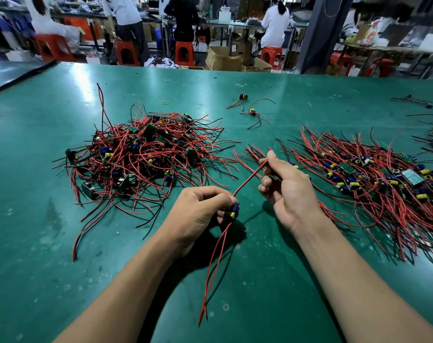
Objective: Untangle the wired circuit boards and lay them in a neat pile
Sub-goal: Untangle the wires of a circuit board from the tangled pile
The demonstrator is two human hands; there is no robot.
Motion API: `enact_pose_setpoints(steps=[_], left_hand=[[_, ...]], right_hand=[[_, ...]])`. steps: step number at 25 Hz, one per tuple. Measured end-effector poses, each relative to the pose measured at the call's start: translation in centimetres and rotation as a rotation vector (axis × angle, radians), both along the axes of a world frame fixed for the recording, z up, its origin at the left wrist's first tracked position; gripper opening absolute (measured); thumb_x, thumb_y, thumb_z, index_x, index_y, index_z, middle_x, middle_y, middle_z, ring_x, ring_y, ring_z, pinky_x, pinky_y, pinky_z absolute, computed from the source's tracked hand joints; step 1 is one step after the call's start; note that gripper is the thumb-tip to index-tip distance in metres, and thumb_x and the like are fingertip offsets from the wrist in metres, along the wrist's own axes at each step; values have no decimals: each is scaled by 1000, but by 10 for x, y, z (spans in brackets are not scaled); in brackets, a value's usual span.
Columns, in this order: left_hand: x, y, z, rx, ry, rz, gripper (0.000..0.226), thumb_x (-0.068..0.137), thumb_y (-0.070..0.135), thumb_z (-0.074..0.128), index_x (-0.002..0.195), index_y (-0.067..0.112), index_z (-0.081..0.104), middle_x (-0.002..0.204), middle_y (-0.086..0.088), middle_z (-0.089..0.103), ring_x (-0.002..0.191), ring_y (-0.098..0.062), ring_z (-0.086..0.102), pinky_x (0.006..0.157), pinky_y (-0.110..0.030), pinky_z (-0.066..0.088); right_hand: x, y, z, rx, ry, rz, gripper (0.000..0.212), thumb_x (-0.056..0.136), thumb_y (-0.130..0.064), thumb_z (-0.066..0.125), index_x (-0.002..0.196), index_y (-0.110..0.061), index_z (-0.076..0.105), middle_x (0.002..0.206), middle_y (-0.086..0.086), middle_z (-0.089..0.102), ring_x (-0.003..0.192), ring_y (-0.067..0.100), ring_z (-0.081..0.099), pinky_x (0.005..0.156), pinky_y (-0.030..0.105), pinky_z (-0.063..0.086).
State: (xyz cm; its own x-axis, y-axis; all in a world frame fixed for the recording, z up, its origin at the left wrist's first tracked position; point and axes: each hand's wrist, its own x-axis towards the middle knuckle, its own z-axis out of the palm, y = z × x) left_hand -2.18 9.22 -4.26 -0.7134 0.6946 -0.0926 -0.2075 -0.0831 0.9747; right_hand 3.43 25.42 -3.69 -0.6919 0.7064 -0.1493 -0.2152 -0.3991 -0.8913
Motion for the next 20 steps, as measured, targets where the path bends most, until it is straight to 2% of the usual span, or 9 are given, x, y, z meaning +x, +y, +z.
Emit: enact_pose_setpoints(steps=[2,4,6,7,8,10,12,16,20], left_hand=[[0,0,0,9,-19,10,18,85,-7,61,71,0,69,59,-7,61,49,-11,49,48,-17,43],[0,1,0,21,-41,11,16,86,-6,60,73,-1,69,60,-8,62,48,-11,51,48,-17,45],[-1,0,0,33,-46,7,21,87,-5,59,71,3,70,61,-8,63,48,-11,53,48,-18,46],[-2,-1,0,35,-51,4,24,87,-4,58,69,5,70,61,-8,62,49,-12,53,48,-19,46],[-2,-2,0,36,-65,2,23,87,-3,58,69,6,70,63,-9,61,52,-14,52,49,-20,45],[-5,-3,1,35,-107,-2,19,86,1,61,72,5,72,70,-12,60,58,-16,52,53,-22,45],[-6,-4,2,20,-108,0,19,86,3,63,71,8,74,71,-10,62,60,-15,53,55,-22,43],[-6,-4,5,3,-99,1,20,86,5,63,69,9,74,67,-7,61,59,-15,50,58,-24,37],[-6,-4,7,3,-109,-7,22,86,5,64,67,9,74,66,-8,59,59,-16,49,60,-27,33]], right_hand=[[2,-1,-2,130,-58,106,30,85,-42,72,82,-13,74,64,-6,56,48,7,47,47,19,42],[5,-7,-4,255,-117,327,37,72,-47,80,87,-13,78,70,-7,62,55,8,53,54,22,47],[6,-14,-7,272,-141,544,37,68,-38,87,95,-14,78,83,2,71,71,16,64,74,34,56],[7,-16,-8,230,-133,615,34,69,-32,86,97,-15,78,89,7,73,78,21,66,86,42,56],[8,-16,-8,189,-113,651,32,69,-29,86,97,-15,78,91,9,74,79,21,67,90,45,55],[8,-13,-8,141,-58,623,26,68,-25,86,92,-16,80,81,3,72,66,12,63,72,30,57],[6,-13,-9,123,-7,530,18,67,-21,86,84,-16,80,70,-2,67,54,8,55,53,19,49],[2,-18,-13,299,22,347,21,61,-30,86,78,-19,79,61,-4,60,52,7,48,52,15,42],[1,-18,-13,469,19,173,19,68,-28,83,79,-15,75,63,-10,64,55,1,50,55,12,41]])
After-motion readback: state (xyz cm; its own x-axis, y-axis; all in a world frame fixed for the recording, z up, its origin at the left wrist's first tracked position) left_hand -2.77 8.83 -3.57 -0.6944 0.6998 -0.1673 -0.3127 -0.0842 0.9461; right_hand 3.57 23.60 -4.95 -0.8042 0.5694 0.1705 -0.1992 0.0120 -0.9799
